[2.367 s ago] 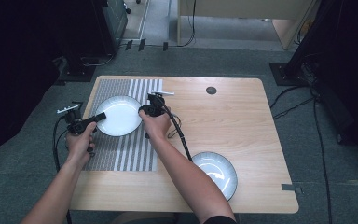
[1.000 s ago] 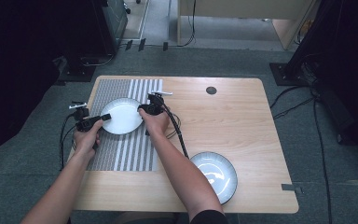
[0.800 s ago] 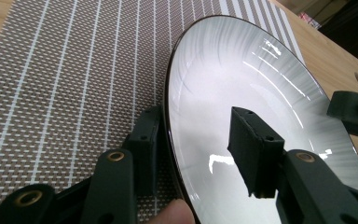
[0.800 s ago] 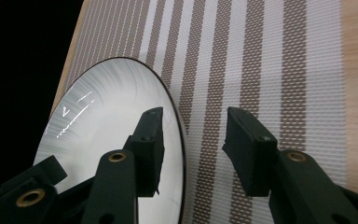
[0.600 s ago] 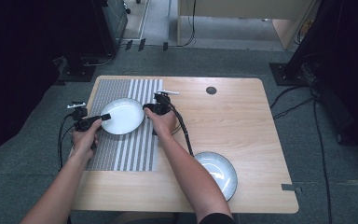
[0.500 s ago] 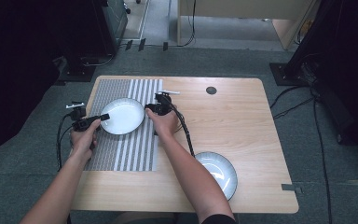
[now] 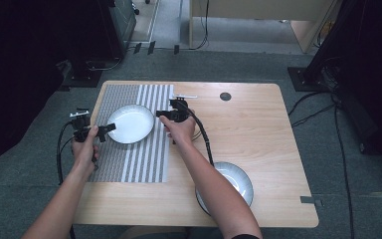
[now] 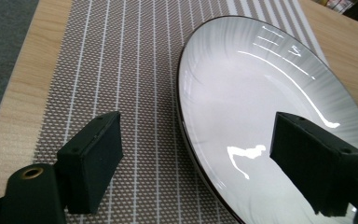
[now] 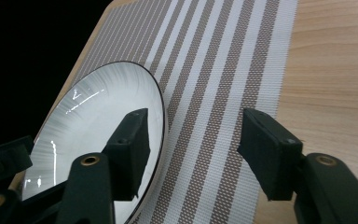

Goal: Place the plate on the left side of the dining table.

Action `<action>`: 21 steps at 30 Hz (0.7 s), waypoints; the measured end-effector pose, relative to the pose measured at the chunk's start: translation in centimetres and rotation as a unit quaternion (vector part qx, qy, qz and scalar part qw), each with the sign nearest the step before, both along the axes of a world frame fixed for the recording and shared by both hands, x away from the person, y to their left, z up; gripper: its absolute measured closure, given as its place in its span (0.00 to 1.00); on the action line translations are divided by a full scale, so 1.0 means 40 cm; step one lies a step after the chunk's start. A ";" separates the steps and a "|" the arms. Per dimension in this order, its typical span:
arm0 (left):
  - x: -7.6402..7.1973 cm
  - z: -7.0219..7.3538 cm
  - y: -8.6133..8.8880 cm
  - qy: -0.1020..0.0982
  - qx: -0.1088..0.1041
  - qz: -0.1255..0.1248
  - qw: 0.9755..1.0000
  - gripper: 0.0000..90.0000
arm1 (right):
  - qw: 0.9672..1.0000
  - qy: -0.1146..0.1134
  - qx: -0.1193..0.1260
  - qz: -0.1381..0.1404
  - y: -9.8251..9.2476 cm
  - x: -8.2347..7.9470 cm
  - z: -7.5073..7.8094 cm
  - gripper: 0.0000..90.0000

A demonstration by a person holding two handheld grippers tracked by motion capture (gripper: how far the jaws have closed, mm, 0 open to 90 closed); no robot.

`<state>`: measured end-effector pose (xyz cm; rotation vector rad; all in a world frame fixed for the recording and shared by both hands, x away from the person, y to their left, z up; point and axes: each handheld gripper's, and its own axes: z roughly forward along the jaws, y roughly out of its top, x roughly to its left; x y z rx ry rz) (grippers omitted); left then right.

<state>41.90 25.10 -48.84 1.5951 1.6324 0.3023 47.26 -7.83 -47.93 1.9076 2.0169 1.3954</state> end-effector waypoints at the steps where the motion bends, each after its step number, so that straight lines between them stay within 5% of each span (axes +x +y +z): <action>1: -0.003 0.002 -0.001 -0.002 -0.001 -0.002 1.000 0.18 | 1.000 -0.003 0.001 0.002 -0.009 -0.003 0.005 0.43; 6: -0.026 0.012 -0.015 -0.012 0.015 -0.013 1.000 0.18 | 1.000 -0.020 -0.022 0.004 -0.031 -0.017 0.027 0.41; 21: -0.115 0.019 -0.016 -0.033 0.042 -0.020 0.998 0.17 | 0.998 -0.054 -0.023 0.037 -0.135 -0.086 0.071 0.38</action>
